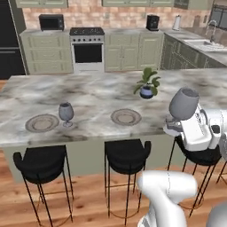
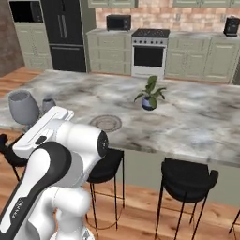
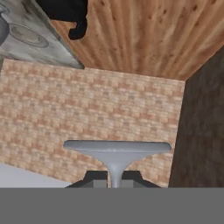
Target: Retrieve the wine glasses from the counter and place one next to each plate.
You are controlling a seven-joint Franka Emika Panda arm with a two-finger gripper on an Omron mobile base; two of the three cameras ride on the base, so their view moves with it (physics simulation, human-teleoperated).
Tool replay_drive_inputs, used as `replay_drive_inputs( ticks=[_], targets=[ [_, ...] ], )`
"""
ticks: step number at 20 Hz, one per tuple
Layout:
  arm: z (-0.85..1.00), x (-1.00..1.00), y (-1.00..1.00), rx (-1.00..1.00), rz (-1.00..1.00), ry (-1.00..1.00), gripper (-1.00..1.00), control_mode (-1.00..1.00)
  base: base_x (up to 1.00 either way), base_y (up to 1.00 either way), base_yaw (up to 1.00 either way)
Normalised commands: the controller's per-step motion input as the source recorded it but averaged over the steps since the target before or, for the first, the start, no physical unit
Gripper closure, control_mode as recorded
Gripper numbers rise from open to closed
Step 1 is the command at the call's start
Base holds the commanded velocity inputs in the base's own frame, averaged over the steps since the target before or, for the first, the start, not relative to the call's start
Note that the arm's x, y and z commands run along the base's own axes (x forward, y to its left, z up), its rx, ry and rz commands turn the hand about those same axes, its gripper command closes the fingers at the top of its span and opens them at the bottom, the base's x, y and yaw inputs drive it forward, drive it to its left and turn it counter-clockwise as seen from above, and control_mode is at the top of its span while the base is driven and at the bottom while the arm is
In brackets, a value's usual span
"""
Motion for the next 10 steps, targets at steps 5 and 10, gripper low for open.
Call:
replay_drive_inputs(
  ticks=[5,10],
  targets=[
    [0.00,0.00,0.00,0.00,0.00,0.00,1.00,1.00,0.60,-0.64,0.26],
    [0.00,0.00,0.00,0.00,0.00,0.00,1.00,1.00,0.31,-0.59,0.31]
  ],
)
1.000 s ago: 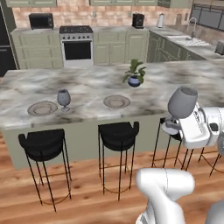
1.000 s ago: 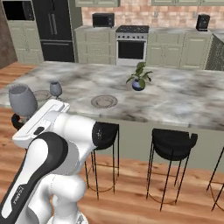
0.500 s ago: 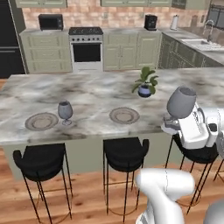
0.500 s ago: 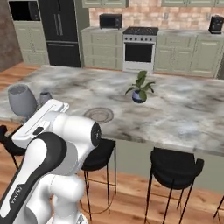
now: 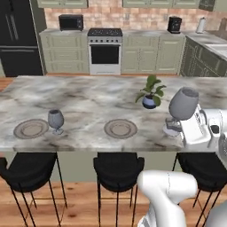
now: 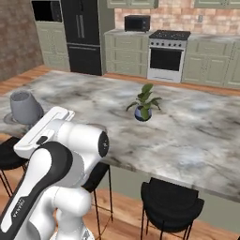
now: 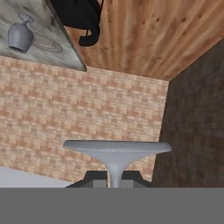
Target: Retrieve the wine glasses from the counter and place one next to each plate.
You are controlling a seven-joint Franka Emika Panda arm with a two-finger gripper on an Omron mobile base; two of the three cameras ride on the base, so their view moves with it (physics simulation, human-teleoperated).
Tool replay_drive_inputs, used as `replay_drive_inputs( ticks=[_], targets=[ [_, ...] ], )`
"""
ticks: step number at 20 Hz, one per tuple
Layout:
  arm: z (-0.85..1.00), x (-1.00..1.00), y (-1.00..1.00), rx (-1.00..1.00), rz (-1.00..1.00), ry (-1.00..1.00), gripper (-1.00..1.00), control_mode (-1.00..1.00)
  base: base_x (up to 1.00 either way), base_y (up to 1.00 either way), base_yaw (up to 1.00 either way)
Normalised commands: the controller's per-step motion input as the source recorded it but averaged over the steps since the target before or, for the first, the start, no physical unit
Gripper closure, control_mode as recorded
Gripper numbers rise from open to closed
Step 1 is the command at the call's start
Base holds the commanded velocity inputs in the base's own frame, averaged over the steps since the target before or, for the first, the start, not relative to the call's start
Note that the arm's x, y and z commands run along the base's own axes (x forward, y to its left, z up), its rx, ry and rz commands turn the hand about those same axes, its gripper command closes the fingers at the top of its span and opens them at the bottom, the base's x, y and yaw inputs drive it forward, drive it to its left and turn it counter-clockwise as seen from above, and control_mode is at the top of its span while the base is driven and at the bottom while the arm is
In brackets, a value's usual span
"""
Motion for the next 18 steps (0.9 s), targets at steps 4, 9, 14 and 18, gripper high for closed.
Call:
replay_drive_inputs(
  ticks=[4,9,14,18],
  targets=[
    [0.00,0.00,0.00,0.00,0.00,0.00,1.00,1.00,0.29,-0.29,0.03],
    [0.00,0.00,0.00,0.00,0.00,0.00,1.00,1.00,0.38,-0.14,-0.35],
    [0.00,0.00,0.00,0.00,0.00,0.00,1.00,1.00,0.42,-0.02,-0.48],
    [0.00,0.00,0.00,0.00,0.00,0.00,1.00,1.00,0.63,0.01,-0.25]
  ],
)
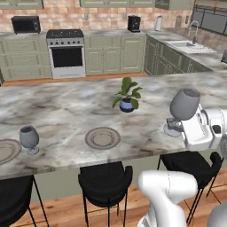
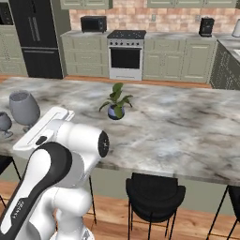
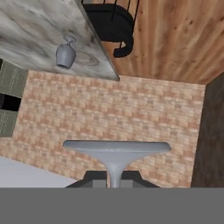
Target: Retrieve the wine glasses from the counter and place one next to each plate.
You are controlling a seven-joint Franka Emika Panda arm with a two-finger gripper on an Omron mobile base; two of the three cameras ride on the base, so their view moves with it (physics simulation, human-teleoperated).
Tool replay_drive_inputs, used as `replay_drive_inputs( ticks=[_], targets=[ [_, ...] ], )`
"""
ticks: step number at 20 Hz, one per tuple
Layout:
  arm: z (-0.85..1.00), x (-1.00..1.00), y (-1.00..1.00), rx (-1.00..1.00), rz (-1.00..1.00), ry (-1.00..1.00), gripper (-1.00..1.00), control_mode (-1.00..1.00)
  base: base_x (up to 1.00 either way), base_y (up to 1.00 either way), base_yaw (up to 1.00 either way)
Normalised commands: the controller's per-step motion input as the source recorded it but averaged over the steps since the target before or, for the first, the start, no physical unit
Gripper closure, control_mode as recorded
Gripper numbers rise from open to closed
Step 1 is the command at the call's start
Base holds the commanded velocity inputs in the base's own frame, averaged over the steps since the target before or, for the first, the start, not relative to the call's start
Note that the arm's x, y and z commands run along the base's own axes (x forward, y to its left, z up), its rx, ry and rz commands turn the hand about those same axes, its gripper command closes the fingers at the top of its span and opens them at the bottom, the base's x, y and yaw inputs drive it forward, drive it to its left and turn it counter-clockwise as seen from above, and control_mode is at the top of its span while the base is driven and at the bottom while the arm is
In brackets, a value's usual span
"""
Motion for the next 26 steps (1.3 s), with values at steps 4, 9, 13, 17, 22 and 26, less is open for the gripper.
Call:
replay_drive_inputs(
  ticks=[4,9,13,17,22,26],
  targets=[
    [-0.06,0.49,0.00,0.00,-0.02,0.00,1.00,-1.00,0.17,0.00,-0.01],
    [-0.05,0.61,0.00,0.00,0.00,0.00,1.00,-1.00,0.00,0.00,0.00],
    [-0.27,0.56,-0.07,0.00,0.00,0.00,1.00,-1.00,0.00,0.00,0.00],
    [-0.39,0.51,-0.22,0.00,0.00,0.00,1.00,-1.00,0.00,0.00,0.00],
    [-0.44,0.45,-0.28,-0.02,0.00,0.00,1.00,-1.00,0.00,0.00,0.00],
    [-0.45,0.46,-0.12,-0.04,0.00,0.00,1.00,-1.00,0.00,0.00,0.00]
  ],
)
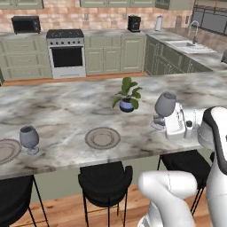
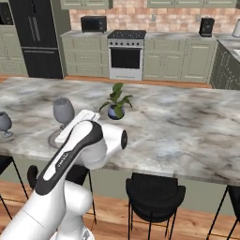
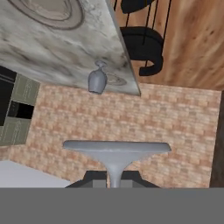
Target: Retrieve the wine glasses from the counter and place one next to each plate.
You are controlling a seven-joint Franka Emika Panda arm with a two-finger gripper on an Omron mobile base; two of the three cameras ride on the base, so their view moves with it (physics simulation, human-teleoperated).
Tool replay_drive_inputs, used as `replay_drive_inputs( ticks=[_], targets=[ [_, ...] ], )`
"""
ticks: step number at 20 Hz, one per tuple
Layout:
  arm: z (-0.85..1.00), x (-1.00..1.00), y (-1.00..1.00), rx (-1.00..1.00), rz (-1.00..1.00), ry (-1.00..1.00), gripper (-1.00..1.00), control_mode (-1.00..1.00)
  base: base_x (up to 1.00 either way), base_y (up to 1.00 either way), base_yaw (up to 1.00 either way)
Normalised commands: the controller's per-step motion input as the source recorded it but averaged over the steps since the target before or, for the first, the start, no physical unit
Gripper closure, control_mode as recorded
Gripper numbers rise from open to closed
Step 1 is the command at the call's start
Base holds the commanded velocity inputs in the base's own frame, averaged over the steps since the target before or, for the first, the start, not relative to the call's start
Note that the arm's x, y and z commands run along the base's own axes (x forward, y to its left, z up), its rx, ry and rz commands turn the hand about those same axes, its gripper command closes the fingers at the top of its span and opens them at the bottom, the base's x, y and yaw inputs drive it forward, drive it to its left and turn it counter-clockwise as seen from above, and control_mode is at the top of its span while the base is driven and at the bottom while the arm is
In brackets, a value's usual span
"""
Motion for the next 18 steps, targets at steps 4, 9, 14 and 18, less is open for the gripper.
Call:
replay_drive_inputs(
  ticks=[4,9,14,18],
  targets=[
    [-0.40,0.53,0.00,-0.06,0.00,0.00,1.00,-1.00,0.00,0.00,0.00],
    [-0.38,0.48,0.00,-0.05,0.00,0.00,1.00,-1.00,0.00,0.00,0.00],
    [-0.41,0.47,0.00,-0.04,0.00,0.00,1.00,-1.00,0.00,0.00,0.00],
    [-0.36,0.43,0.00,-0.04,0.00,0.00,1.00,-1.00,0.00,0.00,0.00]
  ],
)
